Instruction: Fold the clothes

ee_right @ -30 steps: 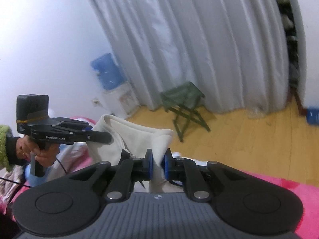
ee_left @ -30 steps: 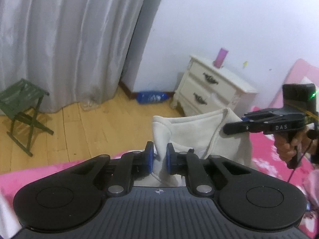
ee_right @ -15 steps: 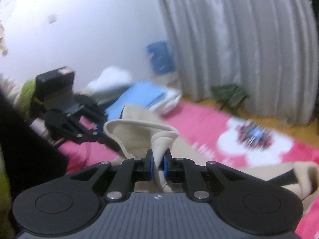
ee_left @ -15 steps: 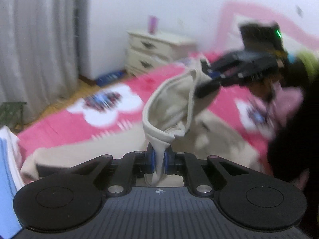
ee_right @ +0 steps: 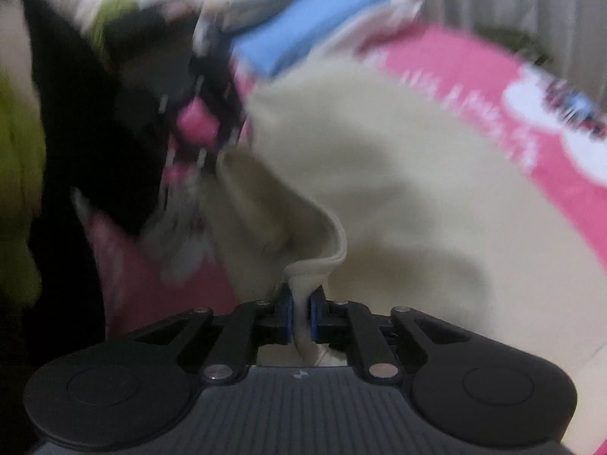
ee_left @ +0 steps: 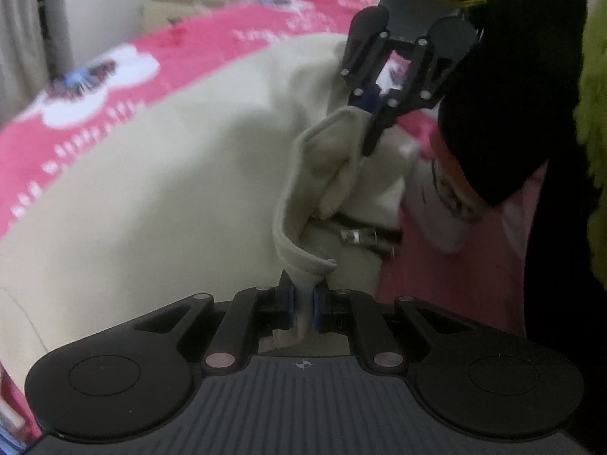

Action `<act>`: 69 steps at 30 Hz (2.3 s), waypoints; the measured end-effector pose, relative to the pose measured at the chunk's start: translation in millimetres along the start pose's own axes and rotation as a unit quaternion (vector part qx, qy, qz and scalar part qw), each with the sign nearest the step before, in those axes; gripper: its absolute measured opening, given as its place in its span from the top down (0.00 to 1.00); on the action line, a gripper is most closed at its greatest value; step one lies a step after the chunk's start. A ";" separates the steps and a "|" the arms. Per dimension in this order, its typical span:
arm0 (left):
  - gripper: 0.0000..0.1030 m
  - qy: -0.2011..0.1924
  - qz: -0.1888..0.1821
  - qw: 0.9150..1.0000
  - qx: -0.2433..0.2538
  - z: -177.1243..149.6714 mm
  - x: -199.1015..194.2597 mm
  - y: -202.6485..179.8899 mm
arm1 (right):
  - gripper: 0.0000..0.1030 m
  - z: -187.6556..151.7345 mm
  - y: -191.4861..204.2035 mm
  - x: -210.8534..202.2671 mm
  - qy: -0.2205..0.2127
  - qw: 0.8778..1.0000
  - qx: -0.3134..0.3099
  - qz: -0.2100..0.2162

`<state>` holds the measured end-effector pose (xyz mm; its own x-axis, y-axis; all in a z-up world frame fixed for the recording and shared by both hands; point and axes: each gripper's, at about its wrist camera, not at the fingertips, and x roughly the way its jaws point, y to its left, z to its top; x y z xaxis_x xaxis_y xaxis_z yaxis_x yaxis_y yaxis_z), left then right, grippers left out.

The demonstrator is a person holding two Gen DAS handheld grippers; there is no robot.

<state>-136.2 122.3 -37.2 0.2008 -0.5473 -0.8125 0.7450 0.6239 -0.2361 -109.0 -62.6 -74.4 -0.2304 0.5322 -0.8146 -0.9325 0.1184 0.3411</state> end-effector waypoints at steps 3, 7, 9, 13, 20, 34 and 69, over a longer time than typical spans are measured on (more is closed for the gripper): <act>0.86 0.012 -0.015 1.000 -0.021 0.0 -7.6 5.0 | 0.84 -5.8 4.1 6.5 0.037 0.999 0.002 0.018; 0.80 0.015 -0.065 0.996 -0.066 6.6 -40.5 27.1 | 0.78 -0.2 -6.3 -21.7 0.027 0.998 0.032 0.056; 0.79 0.005 -0.089 0.992 -0.091 8.7 -56.0 40.2 | 0.77 1.5 -15.9 -40.1 0.018 0.995 0.052 0.085; 0.78 -0.033 -0.073 0.990 -0.116 17.8 -57.6 54.8 | 0.77 5.8 -28.8 -61.4 -0.041 0.991 0.081 0.103; 0.78 0.042 -0.087 0.989 -0.109 11.1 32.8 30.4 | 0.78 1.4 -33.1 7.1 -0.030 0.991 0.108 0.079; 0.70 -0.071 0.025 0.980 -0.185 3.6 -18.1 73.8 | 0.82 -21.6 -50.1 -48.0 -0.094 0.978 0.142 -0.123; 0.36 -0.101 0.157 0.886 -0.425 -113.8 -60.5 84.2 | 0.52 158.4 -11.9 45.7 -0.062 0.989 0.126 -0.043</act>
<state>-158.1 271.4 -68.5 0.4878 -0.3066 -0.8173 -0.0993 0.9107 -0.4009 -64.4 93.2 -41.3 -0.1026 0.6075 -0.7877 -0.8449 0.3646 0.3913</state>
